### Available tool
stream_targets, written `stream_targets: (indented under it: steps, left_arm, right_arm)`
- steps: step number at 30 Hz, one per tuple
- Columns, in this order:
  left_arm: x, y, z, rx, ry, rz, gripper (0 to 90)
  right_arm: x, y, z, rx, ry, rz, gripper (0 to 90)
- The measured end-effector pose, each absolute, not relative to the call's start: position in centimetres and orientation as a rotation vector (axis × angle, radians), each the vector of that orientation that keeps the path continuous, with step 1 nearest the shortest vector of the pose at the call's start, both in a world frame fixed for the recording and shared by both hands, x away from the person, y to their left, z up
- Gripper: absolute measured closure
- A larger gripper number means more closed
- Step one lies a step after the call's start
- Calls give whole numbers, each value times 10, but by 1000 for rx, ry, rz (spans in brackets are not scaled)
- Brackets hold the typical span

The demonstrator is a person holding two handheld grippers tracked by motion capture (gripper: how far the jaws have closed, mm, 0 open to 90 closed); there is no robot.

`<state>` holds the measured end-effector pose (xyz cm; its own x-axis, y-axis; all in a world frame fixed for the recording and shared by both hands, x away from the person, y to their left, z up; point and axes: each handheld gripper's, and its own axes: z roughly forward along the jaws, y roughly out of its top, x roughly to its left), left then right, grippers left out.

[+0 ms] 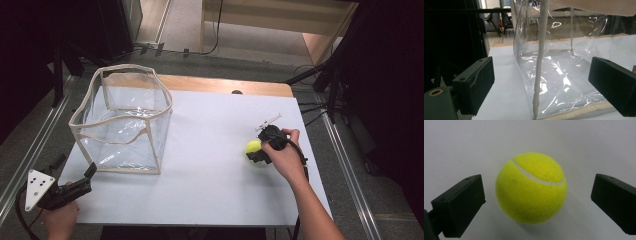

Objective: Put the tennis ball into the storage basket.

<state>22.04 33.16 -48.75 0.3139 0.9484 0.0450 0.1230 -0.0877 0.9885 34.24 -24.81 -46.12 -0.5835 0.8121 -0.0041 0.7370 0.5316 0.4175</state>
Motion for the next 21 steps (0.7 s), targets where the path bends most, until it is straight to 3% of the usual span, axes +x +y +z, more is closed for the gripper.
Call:
stream_targets:
  steps: [13,15,16,21]
  left_arm:
    - [220,332,-488,1490,1034,951,69]
    - [220,332,-487,1491,1033,951,69]
    - [220,332,-487,1492,1032,952,69]
    - [220,332,-488,1490,1034,950,69]
  right_arm:
    - [349,-236,-470,1301,2661,482,0]
    - [350,-235,-471,1302,2673,474,16]
    - [350,-234,-472,1296,2682,477,80]
    - [352,-233,-474,1307,2686,461,119]
